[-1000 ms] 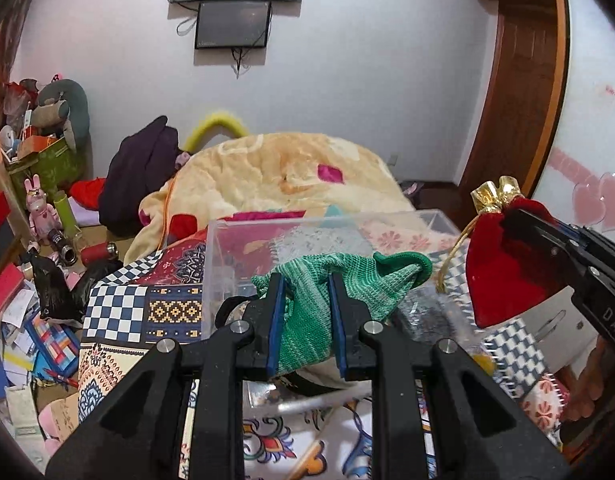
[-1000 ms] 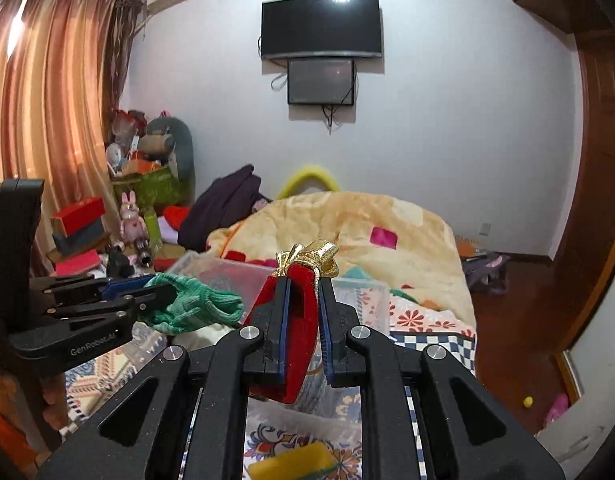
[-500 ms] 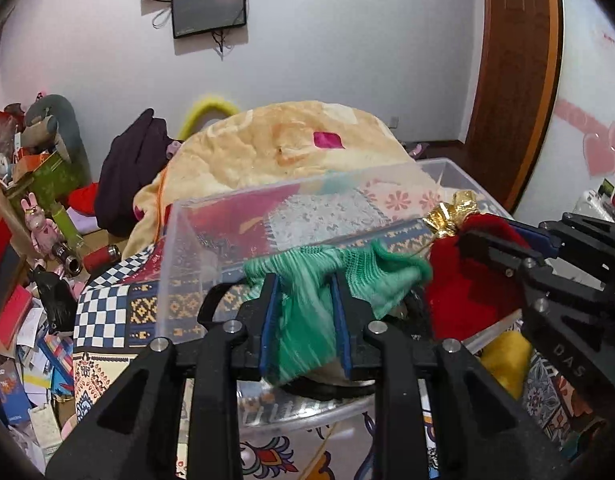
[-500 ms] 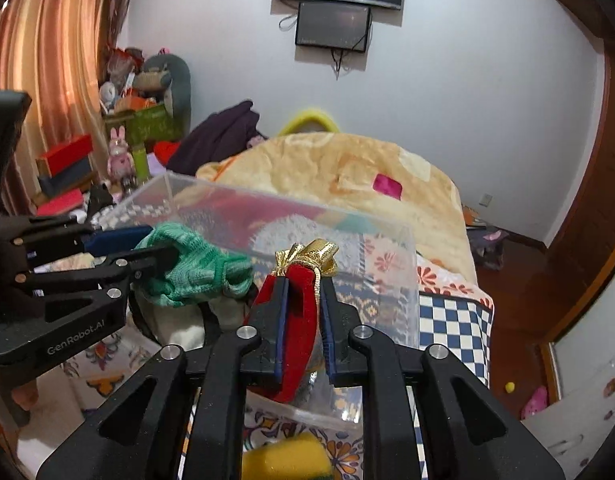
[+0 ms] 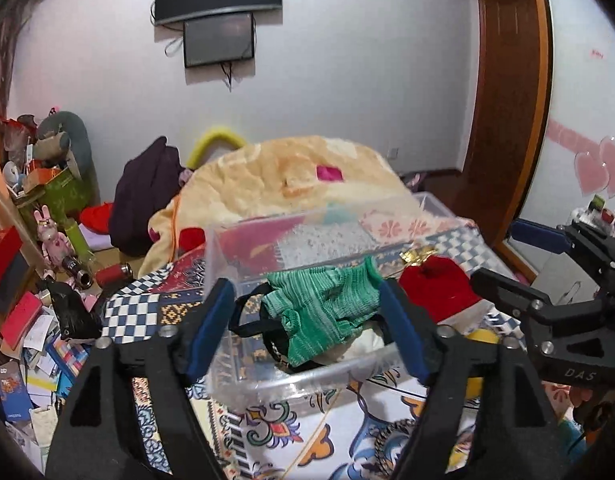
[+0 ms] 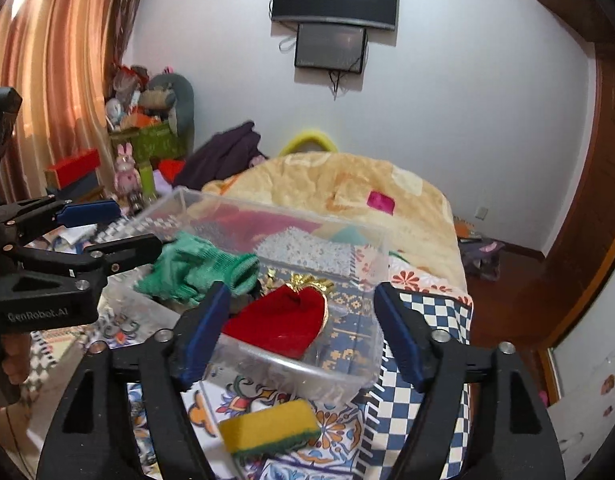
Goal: Organize soft objects
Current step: 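Grasp the white cloth bag with the left gripper while the right grasps the floral scrunchie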
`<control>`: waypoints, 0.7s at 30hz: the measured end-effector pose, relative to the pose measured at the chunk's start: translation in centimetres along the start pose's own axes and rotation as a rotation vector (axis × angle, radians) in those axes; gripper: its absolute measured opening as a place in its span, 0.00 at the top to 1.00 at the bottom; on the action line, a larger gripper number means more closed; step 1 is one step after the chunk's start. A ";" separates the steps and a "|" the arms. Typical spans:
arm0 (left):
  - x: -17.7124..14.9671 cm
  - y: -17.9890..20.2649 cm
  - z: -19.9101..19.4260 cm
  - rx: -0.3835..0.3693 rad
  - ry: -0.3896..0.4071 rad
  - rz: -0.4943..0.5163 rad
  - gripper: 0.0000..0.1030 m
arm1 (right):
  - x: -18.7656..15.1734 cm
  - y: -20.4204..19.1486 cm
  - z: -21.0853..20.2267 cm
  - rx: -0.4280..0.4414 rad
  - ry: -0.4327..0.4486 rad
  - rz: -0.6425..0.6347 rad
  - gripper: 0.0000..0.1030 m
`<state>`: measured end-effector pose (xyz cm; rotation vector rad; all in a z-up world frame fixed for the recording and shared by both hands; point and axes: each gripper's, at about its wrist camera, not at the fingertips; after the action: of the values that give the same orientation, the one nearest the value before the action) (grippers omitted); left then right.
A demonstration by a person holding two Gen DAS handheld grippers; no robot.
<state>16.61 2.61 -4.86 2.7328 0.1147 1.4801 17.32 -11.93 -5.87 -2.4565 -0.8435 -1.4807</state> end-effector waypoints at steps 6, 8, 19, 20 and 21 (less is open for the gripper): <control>-1.2 -0.2 -3.4 -0.017 0.037 0.026 0.09 | -0.8 -0.6 -2.8 0.009 0.051 0.006 0.20; -2.3 -0.2 -4.3 -0.014 0.033 0.041 0.06 | -1.4 -1.0 -3.5 0.018 0.054 0.006 0.20; -7.6 -0.4 -6.0 -0.048 -0.054 0.012 0.05 | -6.2 -3.2 -3.9 0.056 -0.042 0.043 0.20; -8.0 -0.4 -6.0 -0.052 -0.065 0.003 0.05 | -6.5 -3.4 -4.1 0.055 -0.044 0.044 0.20; -8.5 -0.5 -5.9 -0.057 -0.080 -0.007 0.05 | -6.8 -3.6 -4.1 0.061 -0.048 0.049 0.20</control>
<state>7.04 2.36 -8.78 2.7383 0.0785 1.3488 9.82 -13.21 -10.15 -2.4592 -0.8191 -1.3642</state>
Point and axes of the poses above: each gripper's, at about its wrist camera, not at the fingertips, and z roughly the way its jaws point, y to its right, x to its top, and after that the axes turned 4 degrees about -z, right-handed
